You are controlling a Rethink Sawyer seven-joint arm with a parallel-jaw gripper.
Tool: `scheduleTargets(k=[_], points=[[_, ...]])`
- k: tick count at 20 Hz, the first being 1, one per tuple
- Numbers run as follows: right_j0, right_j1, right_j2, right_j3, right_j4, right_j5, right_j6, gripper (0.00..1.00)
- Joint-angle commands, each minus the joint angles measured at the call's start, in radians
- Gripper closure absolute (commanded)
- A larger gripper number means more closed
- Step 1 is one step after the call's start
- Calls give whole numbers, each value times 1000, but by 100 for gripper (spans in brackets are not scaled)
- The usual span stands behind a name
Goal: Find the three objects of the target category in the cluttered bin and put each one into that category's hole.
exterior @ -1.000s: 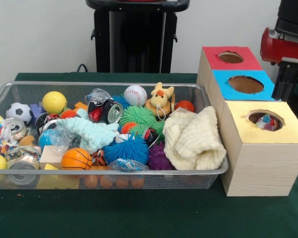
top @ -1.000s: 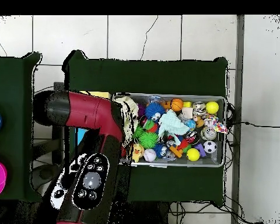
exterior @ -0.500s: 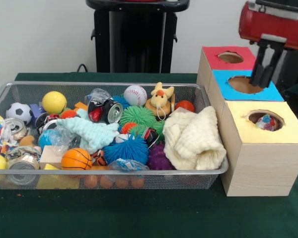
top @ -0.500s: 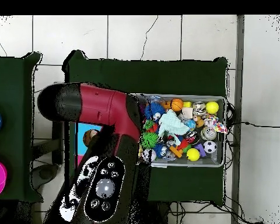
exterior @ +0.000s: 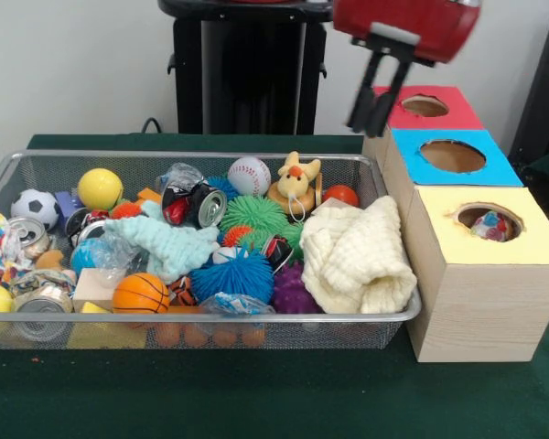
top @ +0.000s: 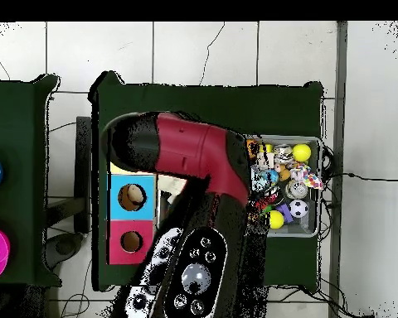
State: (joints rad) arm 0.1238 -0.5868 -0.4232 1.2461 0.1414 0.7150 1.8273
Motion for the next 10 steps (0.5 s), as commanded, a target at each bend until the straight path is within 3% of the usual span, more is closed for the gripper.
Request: scheduleTargets(k=[1, 10], points=[[-142, -27, 127, 73, -157, -71, -214, 100], [-285, -75, 268, 122, -269, -151, -266, 100]])
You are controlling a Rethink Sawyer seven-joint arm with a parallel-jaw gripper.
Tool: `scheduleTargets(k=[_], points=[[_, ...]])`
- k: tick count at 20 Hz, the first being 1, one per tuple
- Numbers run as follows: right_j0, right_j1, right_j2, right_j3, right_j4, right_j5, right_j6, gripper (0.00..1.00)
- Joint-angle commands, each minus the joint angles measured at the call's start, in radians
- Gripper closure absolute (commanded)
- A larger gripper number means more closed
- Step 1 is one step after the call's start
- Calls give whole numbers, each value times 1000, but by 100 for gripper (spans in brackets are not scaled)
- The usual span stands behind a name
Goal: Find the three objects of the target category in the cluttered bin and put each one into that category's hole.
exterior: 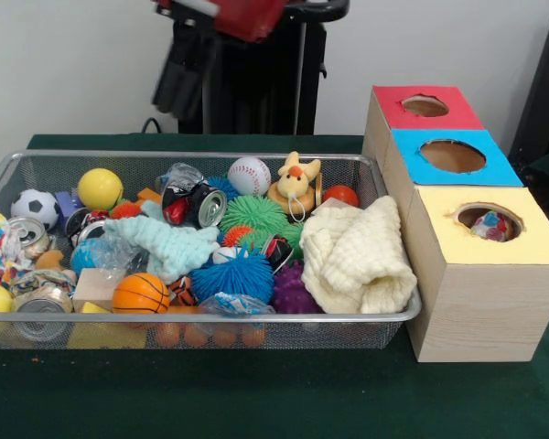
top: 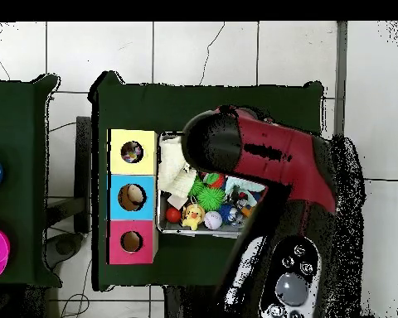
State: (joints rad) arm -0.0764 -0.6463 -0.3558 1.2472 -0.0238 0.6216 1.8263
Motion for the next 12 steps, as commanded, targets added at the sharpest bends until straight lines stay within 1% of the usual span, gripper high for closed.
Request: scheduleTargets(k=[1, 8, 12], points=[[-105, -21, 223, 125, -114, -61, -269, 100], [-205, -47, 354, 150, -176, -88, -300, 100], [-248, -59, 415, 168, -208, -101, -290, 100]])
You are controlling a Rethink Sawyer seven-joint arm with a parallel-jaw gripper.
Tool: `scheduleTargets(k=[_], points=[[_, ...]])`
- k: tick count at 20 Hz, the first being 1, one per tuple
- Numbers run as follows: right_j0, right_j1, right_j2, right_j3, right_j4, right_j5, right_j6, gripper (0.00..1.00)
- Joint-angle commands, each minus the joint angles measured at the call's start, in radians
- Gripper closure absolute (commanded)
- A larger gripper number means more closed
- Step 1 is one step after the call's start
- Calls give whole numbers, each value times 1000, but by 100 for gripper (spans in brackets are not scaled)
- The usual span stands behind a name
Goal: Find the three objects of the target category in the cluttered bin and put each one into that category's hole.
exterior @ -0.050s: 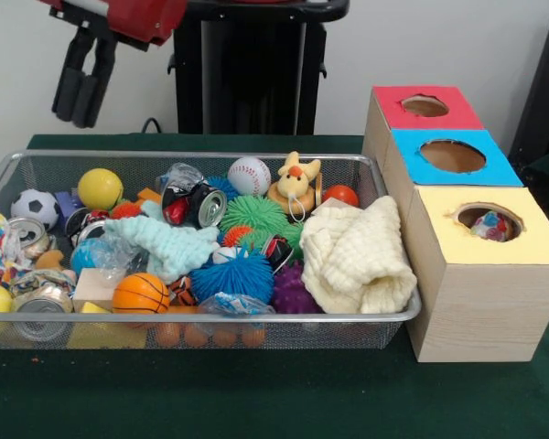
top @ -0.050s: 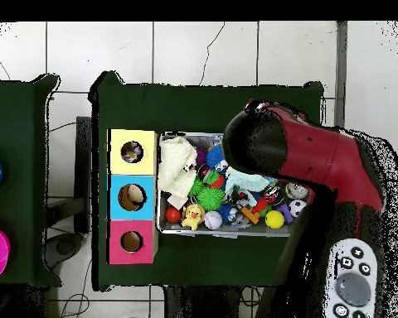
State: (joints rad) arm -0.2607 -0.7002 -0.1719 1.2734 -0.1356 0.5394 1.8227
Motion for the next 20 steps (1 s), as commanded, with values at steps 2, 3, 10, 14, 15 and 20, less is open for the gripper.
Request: scheduleTargets(k=[2, 3, 10, 14, 15, 20], points=[[-81, -11, 258, 149, -116, -25, -279, 0], [-89, -13, 269, 152, -124, -25, -278, 0], [-131, -19, 325, 146, -184, 7, -276, 0], [-193, -19, 381, 169, -209, 49, -332, 0], [-218, -16, 403, 182, -213, 40, -344, 0], [-306, -12, 483, 240, -256, -13, -336, 0]])
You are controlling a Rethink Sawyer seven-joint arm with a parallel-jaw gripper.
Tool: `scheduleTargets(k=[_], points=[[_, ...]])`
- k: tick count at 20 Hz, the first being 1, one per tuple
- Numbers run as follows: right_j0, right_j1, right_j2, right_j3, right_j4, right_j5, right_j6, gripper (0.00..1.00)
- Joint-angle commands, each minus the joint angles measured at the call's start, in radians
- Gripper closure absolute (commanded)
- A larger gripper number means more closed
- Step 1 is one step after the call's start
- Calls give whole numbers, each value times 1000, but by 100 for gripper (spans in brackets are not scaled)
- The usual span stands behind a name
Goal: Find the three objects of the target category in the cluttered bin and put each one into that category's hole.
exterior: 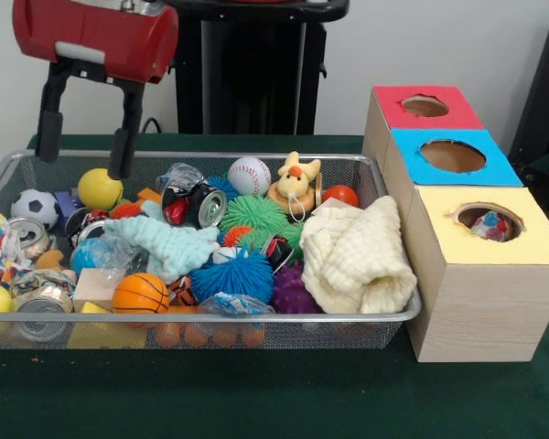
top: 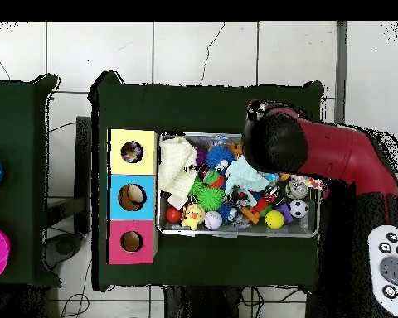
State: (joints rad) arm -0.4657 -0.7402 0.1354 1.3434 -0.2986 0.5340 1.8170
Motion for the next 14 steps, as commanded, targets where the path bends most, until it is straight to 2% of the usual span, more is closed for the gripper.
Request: scheduleTargets(k=[1, 8, 14], points=[[-111, 29, 184, 178, -104, -15, -322, 0], [-180, 53, 244, 204, -165, -28, -279, 0], [-209, 77, 274, 244, -213, -89, -201, 0]])
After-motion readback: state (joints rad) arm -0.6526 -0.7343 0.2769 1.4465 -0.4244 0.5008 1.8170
